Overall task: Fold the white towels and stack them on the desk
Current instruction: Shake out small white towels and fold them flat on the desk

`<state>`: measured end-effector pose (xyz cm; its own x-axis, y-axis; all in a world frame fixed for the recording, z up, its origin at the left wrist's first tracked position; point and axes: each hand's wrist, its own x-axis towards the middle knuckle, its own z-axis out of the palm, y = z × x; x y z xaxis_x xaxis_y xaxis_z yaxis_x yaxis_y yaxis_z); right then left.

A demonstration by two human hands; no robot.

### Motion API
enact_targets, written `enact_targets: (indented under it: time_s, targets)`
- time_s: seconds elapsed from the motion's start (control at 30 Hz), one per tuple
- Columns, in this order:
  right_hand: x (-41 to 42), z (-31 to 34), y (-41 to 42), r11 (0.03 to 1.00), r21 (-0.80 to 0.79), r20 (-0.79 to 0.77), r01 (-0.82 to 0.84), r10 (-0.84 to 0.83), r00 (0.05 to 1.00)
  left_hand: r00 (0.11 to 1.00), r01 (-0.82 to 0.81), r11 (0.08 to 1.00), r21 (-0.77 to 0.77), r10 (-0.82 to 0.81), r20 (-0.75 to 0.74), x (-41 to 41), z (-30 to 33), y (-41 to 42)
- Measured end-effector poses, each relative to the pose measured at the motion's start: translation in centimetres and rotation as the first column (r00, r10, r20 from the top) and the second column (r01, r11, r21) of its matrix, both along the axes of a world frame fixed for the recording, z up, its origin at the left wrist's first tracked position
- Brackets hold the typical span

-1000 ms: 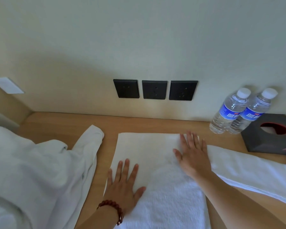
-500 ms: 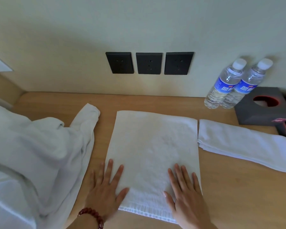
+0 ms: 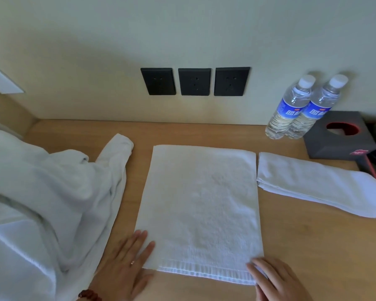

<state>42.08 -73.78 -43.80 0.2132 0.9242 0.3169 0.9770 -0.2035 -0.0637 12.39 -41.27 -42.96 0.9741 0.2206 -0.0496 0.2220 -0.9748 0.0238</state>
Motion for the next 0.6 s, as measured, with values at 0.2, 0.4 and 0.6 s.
enact_targets:
  time_s: [0.2, 0.4, 0.6]
  targets:
    - [0.6, 1.0, 1.7, 0.993, -0.107, -0.119, 0.053, -0.066, 0.991, 0.982, 0.004, 1.000, 0.006, -0.006, 0.187, 1.3, 0.2, 0.6]
    - [1.3, 4.5, 4.8, 0.953, -0.301, -0.209, 0.042, -0.109, 0.972, 0.979, -0.006, 0.998, -0.061, 0.019, 0.205, 3.8, 1.9, 2.2]
    - [1.8, 5.3, 5.2, 0.937, -0.347, -0.218, 0.049, -0.132, 0.967, 0.979, -0.013, 0.997, -0.075, 0.028, 0.202, 3.9, 2.4, 2.4]
